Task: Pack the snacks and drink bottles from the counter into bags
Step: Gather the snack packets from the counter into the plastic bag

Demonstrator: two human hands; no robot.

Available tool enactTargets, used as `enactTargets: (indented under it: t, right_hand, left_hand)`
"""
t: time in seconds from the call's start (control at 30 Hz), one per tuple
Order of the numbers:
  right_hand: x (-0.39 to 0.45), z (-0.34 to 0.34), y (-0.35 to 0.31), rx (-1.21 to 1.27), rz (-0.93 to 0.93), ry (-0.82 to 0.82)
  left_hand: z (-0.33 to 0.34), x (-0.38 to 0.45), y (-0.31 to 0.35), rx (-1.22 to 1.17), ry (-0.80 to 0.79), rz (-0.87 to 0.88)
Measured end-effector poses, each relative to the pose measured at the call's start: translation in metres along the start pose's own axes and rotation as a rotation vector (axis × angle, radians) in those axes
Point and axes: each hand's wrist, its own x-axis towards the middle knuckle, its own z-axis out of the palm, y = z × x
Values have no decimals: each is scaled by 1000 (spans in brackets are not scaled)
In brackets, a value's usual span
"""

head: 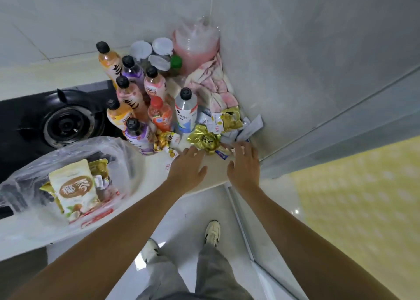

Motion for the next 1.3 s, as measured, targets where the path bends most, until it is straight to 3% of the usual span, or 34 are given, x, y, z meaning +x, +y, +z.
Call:
enactTargets:
  t: [0.23, 0.47, 0.67, 0.97, 1.3]
  right_hand:
    - [21, 13, 35, 12, -55, -104]
    - [22, 18, 50, 85, -83, -129]
    - [16, 9, 33, 161, -113, -66]
    - [-21, 12, -55, 320, -288, -71]
    - [-80, 45, -221, 316, -556, -172]
  left_hand:
    - [27, 35, 11, 65, -5, -177]
    - [44, 38, 7, 132, 45, -114]
    - [32, 32, 10, 22, 106, -64]
    - [-10, -55, -27, -146, 234, -110]
    - [-52, -195, -169, -167, 377, -352]
